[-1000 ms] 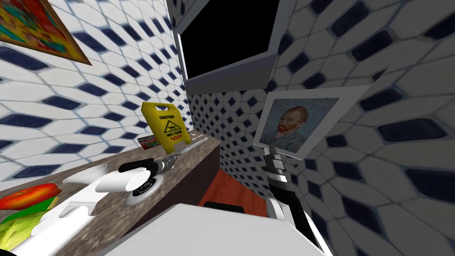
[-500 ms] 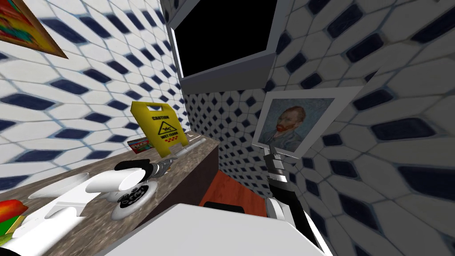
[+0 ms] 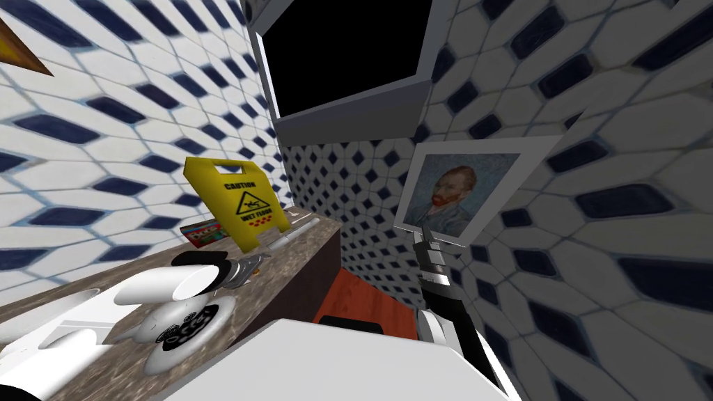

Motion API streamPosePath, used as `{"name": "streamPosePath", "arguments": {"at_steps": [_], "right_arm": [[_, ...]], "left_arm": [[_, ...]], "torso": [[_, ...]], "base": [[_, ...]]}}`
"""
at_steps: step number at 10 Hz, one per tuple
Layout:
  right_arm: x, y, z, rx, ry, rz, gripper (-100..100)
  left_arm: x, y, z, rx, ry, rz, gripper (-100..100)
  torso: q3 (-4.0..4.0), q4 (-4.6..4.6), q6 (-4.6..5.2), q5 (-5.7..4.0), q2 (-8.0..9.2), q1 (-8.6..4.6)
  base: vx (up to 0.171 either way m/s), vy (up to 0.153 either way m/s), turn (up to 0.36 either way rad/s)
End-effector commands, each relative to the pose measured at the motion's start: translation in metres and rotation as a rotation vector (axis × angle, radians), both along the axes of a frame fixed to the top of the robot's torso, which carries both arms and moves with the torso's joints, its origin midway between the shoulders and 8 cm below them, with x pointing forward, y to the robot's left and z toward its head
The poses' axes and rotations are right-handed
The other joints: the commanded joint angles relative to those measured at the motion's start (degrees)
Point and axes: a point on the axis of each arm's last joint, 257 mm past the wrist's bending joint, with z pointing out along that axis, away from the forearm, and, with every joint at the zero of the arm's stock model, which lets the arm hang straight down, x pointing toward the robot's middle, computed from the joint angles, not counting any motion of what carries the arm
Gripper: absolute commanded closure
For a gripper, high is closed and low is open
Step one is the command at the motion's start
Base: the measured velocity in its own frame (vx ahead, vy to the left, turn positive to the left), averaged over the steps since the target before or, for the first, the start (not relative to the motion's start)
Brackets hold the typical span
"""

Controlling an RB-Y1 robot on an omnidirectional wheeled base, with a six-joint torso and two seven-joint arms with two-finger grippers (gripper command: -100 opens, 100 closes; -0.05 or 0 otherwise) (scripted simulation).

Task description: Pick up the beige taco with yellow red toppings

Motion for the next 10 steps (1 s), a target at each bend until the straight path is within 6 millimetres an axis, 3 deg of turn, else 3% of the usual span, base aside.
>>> {"name": "streamPosePath", "arguments": {"at_steps": [1, 4, 5, 6, 10], "right_arm": [[0.000, 0.000, 0.000, 0.000, 0.000, 0.000, 0], [0.000, 0.000, 0.000, 0.000, 0.000, 0.000, 0], [0.000, 0.000, 0.000, 0.000, 0.000, 0.000, 0], [0.000, 0.000, 0.000, 0.000, 0.000, 0.000, 0], [0.000, 0.000, 0.000, 0.000, 0.000, 0.000, 0]], "left_arm": [[-0.017, 0.008, -0.004, 0.002, 0.062, 0.006, -100], [-0.039, 0.014, -0.009, -0.002, 0.141, 0.015, -100], [-0.055, 0.020, -0.011, -0.002, 0.191, 0.022, -100], [-0.056, 0.020, -0.012, -0.003, 0.197, 0.022, -100], [-0.102, 0.034, -0.014, -0.009, 0.341, 0.046, -100]], "torso": [[0.00, 0.00, 0.00, 0.00, 0.00, 0.00], [-0.05, -0.02, 0.03, 0.00, -0.08, 0.05], [-0.04, -0.02, 0.00, 0.01, -0.06, 0.04], [-0.02, -0.01, 0.02, 0.01, -0.04, 0.05], [-0.05, -0.02, -0.01, 0.04, -0.09, 0.14]], "base": [[0.043, 0.033, -0.127], [0.045, 0.037, -0.094], [0.035, 0.041, -0.133], [0.030, 0.036, -0.074], [0.048, 0.060, -0.130]]}}
